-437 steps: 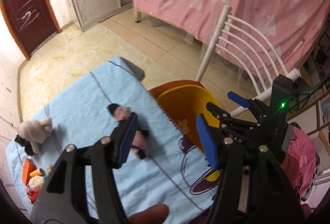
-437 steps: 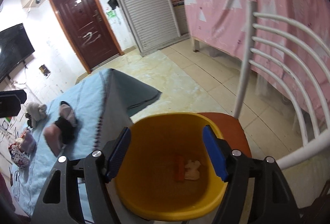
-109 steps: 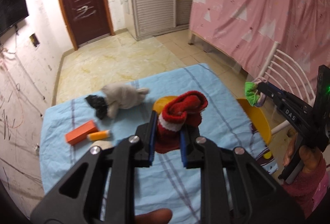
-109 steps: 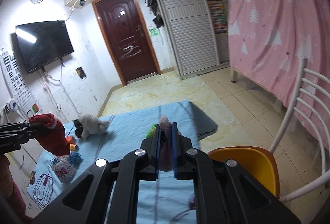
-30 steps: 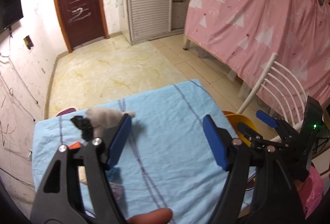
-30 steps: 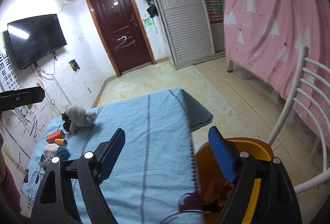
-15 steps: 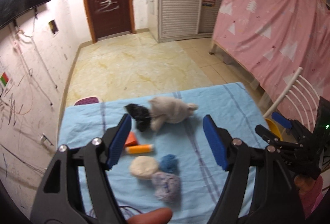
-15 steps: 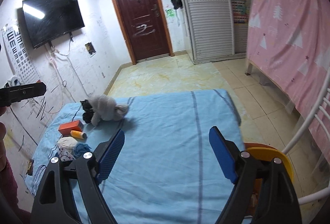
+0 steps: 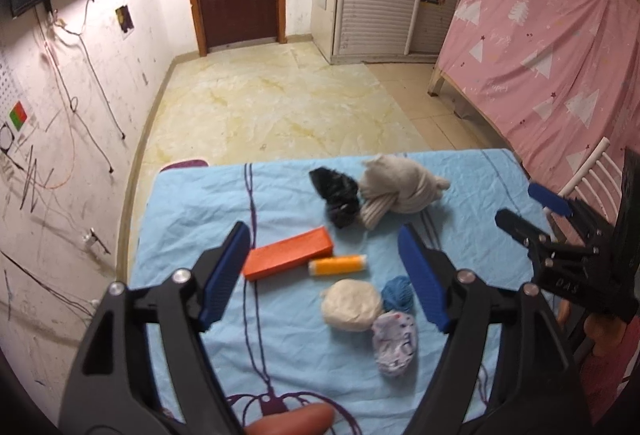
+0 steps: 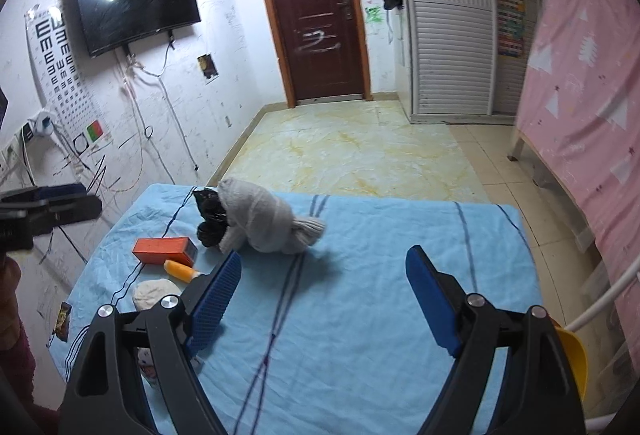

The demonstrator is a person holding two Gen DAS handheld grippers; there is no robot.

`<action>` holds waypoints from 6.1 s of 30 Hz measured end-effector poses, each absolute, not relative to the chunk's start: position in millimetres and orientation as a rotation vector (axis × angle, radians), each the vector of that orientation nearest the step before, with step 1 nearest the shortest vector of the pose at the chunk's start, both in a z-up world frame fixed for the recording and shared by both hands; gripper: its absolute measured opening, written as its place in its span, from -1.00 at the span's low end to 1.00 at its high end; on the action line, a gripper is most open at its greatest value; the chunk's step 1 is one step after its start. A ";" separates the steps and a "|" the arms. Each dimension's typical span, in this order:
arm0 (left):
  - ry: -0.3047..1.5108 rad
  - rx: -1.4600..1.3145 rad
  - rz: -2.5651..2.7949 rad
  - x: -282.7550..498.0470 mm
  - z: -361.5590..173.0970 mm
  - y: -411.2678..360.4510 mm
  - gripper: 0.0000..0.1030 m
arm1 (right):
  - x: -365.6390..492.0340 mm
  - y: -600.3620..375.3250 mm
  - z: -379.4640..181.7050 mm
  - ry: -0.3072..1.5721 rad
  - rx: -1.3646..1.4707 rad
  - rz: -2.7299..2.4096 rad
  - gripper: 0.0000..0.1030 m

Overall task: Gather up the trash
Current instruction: 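Move both open tools back over the items on the bed, then grasp the white crumpled ball with the left tool while the right tool grasps the grey knit hat, then carry both items over the yellow basket and open both tools to drop them, then move both open tools back over the items on the bed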

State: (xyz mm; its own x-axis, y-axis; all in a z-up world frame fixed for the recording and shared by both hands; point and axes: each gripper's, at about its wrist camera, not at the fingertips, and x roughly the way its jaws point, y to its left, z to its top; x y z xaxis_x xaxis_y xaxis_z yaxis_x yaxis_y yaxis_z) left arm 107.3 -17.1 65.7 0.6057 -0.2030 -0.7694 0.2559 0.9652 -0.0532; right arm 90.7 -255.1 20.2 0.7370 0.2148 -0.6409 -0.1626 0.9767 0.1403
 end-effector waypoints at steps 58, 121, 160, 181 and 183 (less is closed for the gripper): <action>1.037 -0.050 -0.263 95.9 14.0 -18.3 -0.25 | 164.3 -202.3 -13.9 0.790 0.006 0.376 -0.15; 0.942 0.187 -0.616 42.6 57.9 -283.5 -0.25 | -16.9 -528.9 1.2 0.570 0.348 -0.110 -0.15; 1.011 0.244 -0.730 40.1 40.3 -380.4 0.05 | -50.7 -558.2 -60.6 0.688 0.398 -0.199 0.18; 0.967 0.077 -0.545 83.0 68.2 -219.8 0.10 | 14.6 -424.1 -0.8 0.685 0.202 -0.006 0.19; 0.957 0.072 -0.527 85.2 71.1 -205.4 0.13 | 22.0 -407.3 1.2 0.691 0.182 0.016 0.19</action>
